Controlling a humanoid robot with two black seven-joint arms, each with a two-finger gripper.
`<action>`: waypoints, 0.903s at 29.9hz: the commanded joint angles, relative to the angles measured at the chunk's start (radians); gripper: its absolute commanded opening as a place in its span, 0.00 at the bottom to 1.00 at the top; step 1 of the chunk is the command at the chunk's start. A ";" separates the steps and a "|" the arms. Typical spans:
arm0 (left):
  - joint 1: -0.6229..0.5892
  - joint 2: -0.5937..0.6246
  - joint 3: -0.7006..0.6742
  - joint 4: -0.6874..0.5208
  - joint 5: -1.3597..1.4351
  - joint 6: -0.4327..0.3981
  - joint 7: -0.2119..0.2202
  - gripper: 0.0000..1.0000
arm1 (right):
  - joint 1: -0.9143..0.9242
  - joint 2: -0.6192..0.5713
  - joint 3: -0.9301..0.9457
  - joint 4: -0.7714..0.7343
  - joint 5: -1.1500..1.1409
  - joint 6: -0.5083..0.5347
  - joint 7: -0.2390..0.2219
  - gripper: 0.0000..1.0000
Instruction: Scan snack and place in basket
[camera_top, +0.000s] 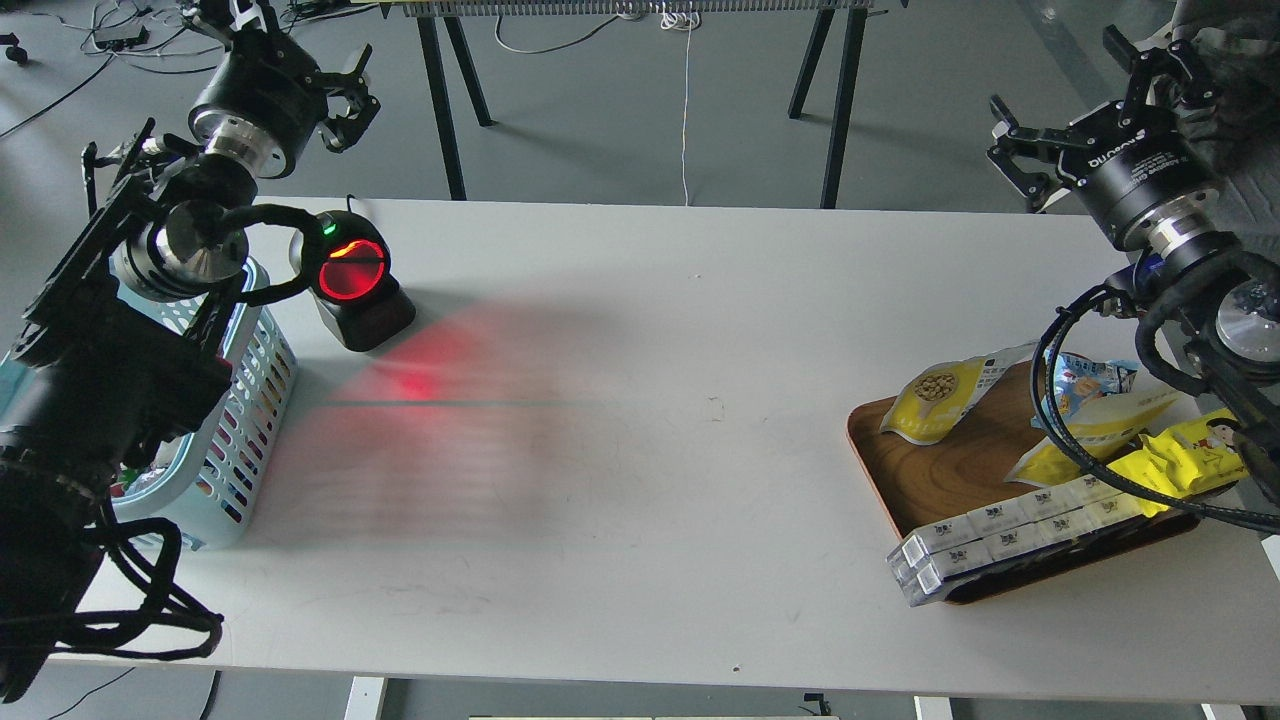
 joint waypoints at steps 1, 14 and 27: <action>0.000 0.005 0.001 0.000 0.002 0.007 -0.003 1.00 | -0.001 0.004 0.000 -0.003 0.000 0.000 0.000 0.99; -0.014 0.019 0.001 0.002 0.000 -0.008 -0.006 1.00 | -0.002 0.016 0.012 -0.029 0.000 0.012 0.002 0.99; -0.014 0.033 0.001 0.008 -0.005 -0.010 -0.005 1.00 | 0.004 0.035 0.002 -0.078 0.000 0.015 0.003 0.99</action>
